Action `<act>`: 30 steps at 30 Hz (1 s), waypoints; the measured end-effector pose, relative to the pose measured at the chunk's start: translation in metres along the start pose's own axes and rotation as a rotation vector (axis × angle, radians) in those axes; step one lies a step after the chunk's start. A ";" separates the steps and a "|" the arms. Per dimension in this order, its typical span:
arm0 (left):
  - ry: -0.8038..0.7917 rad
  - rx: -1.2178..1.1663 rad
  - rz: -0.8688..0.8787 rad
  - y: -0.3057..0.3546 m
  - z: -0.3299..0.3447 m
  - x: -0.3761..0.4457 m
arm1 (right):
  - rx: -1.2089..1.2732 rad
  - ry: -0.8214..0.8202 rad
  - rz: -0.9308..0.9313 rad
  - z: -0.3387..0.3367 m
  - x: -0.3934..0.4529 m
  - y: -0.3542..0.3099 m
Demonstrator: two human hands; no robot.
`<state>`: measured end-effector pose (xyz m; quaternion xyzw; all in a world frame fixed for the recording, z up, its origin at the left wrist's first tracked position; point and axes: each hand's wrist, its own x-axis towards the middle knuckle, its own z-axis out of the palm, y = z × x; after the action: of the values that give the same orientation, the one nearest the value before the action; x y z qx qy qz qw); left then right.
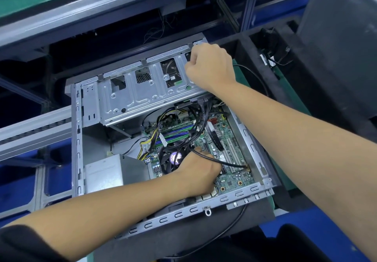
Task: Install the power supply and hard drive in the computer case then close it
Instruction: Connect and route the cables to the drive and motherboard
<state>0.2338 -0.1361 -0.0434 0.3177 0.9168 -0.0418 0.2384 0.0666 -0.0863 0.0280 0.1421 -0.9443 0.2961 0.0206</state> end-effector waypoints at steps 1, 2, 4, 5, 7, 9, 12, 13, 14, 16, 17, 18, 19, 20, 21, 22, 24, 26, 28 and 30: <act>0.000 0.001 -0.001 0.000 0.001 0.000 | -0.001 0.001 -0.001 0.000 0.000 0.000; -0.001 0.000 -0.003 0.000 0.001 0.000 | -0.001 0.002 -0.001 0.000 0.000 0.000; -0.001 -0.007 -0.008 0.001 0.001 0.000 | -0.003 0.001 -0.004 0.000 0.000 0.000; -0.002 -0.007 -0.010 0.001 0.001 0.000 | -0.005 0.000 -0.007 0.000 0.000 0.000; -0.005 -0.002 -0.013 0.001 0.000 0.000 | -0.009 -0.002 -0.010 0.000 0.000 0.000; -0.004 -0.009 -0.012 0.002 0.000 0.000 | -0.013 0.000 -0.011 0.001 0.000 0.000; -0.008 -0.031 -0.010 0.003 -0.001 0.000 | -0.014 0.002 -0.010 0.001 0.000 0.000; -0.009 -0.035 -0.005 0.003 -0.002 0.000 | -0.014 0.002 -0.010 0.001 0.001 0.000; -0.012 -0.034 0.000 0.003 -0.003 -0.001 | -0.014 0.003 -0.009 0.001 0.001 0.000; -0.020 -0.033 0.003 0.003 -0.004 -0.001 | -0.014 0.002 -0.010 0.001 0.000 0.000; -0.022 -0.032 0.003 0.003 -0.005 -0.002 | -0.015 0.001 -0.012 0.001 0.000 0.000; -0.026 -0.029 0.002 0.004 -0.006 -0.002 | -0.015 0.001 -0.014 0.001 0.000 0.000; -0.032 -0.024 0.002 0.004 -0.006 -0.002 | -0.016 0.001 -0.015 0.001 0.000 0.000; -0.036 -0.021 0.002 0.004 -0.007 -0.002 | -0.016 0.001 -0.015 0.001 0.000 0.000; -0.037 -0.021 0.002 0.004 -0.007 -0.002 | -0.016 0.002 -0.015 0.001 0.000 0.000; -0.041 -0.021 -0.002 0.004 -0.008 -0.002 | -0.016 0.001 -0.015 0.001 0.000 0.000; -0.045 -0.021 0.000 0.004 -0.008 -0.003 | -0.021 -0.001 -0.012 0.001 0.001 0.000; -0.035 -0.022 0.007 0.002 -0.008 -0.004 | -0.017 -0.002 -0.013 0.001 0.001 0.000; 0.005 -0.049 0.005 0.000 -0.008 -0.006 | -0.019 0.001 -0.014 0.001 0.001 0.000; 0.073 -0.109 -0.015 -0.002 -0.011 -0.010 | -0.017 0.006 -0.016 0.001 0.001 0.001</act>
<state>0.2348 -0.1406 -0.0289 0.2987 0.9281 0.0180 0.2216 0.0655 -0.0866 0.0266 0.1486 -0.9455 0.2885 0.0268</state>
